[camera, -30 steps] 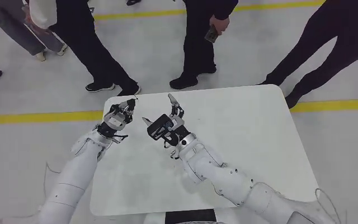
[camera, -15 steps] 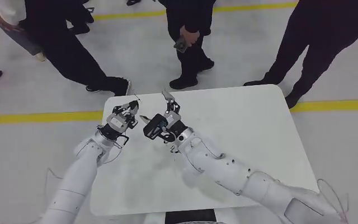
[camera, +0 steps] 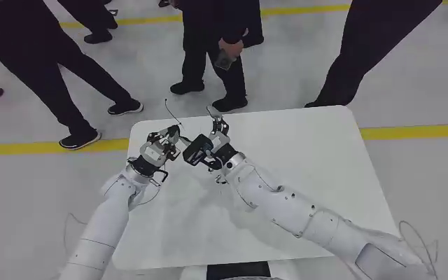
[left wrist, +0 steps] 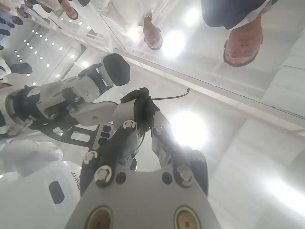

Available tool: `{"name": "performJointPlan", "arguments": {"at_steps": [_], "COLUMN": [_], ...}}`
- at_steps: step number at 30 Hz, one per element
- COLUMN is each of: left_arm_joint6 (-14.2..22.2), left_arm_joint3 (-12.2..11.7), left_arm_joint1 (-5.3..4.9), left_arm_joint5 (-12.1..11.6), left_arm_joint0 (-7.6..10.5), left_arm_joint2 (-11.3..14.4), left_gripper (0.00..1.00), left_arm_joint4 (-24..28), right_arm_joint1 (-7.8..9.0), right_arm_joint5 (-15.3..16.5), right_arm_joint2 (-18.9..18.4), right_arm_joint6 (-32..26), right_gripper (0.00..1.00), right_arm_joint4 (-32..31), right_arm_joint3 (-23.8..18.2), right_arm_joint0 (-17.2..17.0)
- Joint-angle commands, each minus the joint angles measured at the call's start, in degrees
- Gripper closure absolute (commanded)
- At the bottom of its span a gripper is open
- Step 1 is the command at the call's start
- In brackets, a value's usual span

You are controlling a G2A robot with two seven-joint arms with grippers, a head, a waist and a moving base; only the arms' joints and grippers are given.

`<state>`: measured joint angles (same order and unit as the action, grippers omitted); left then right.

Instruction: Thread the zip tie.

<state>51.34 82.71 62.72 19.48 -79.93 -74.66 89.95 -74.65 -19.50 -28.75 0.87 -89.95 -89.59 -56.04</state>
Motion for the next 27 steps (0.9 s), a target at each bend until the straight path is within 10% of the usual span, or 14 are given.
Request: {"name": "performJointPlan", "arguments": {"at_steps": [1, 3, 6, 27], "left_arm_joint6": [0.1, 0.1, 0.1, 0.1], "left_arm_joint3": [0.0, 0.0, 0.0, 0.0], "left_arm_joint1": [0.07, 0.07, 0.07, 0.07], "left_arm_joint5": [0.0, 0.0, 0.0, 0.0], "left_arm_joint0": [-0.04, -0.04, -0.04, -0.04], "left_arm_joint2": [0.0, 0.0, 0.0, 0.0], "left_gripper": [1.0, 1.0, 1.0, 1.0], "left_arm_joint4": [0.0, 0.0, 0.0, 0.0], "right_arm_joint1": [0.08, 0.18, 0.27, -0.62], "right_arm_joint5": [0.0, 0.0, 0.0, 0.3], "right_arm_joint2": [0.0, 0.0, 0.2, 2.5], "right_arm_joint6": [0.4, 0.8, 1.7, 3.6], "right_gripper": [0.12, 0.56, 0.7, 0.8], "right_arm_joint4": [0.0, 0.0, 0.0, 0.0], "right_arm_joint3": [0.1, 0.3, 0.5, 1.4], "right_arm_joint0": [0.0, 0.0, 0.1, 0.7]}}
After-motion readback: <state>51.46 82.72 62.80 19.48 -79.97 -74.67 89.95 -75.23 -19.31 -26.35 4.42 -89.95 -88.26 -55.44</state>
